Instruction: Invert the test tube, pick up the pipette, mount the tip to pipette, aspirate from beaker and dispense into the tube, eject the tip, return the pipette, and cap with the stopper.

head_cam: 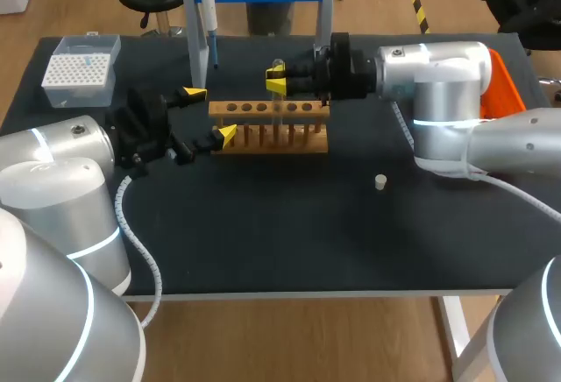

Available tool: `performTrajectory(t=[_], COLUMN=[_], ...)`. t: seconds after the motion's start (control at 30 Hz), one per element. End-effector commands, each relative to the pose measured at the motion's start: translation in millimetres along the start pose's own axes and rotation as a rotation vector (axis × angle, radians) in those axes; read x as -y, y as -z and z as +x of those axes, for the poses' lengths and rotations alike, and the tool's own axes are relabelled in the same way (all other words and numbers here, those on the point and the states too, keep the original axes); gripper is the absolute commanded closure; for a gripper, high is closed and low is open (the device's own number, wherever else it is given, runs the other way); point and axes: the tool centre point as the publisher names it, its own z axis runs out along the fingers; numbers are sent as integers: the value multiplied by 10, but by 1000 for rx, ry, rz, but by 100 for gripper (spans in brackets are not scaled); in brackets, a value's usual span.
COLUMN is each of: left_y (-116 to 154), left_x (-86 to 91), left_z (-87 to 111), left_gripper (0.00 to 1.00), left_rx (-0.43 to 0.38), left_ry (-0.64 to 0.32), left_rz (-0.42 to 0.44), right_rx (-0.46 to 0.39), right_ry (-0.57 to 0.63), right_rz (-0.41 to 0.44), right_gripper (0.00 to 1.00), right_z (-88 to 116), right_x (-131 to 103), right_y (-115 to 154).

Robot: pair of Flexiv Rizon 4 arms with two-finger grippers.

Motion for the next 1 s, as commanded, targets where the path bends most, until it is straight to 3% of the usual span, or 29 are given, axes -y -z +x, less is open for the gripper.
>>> performTrajectory(t=[0.03,1.0], left_y=[4,4], left_x=[-10,-10], left_z=[12,12], left_gripper=[0,0], left_rx=[4,4], left_ry=[-1,-1], left_rz=[3,3], right_rx=[5,18], right_ry=[1,28], right_rz=[8,17], right_gripper=[100,100], right_z=[40,69], right_x=[-61,-339], right_y=[25,-1])
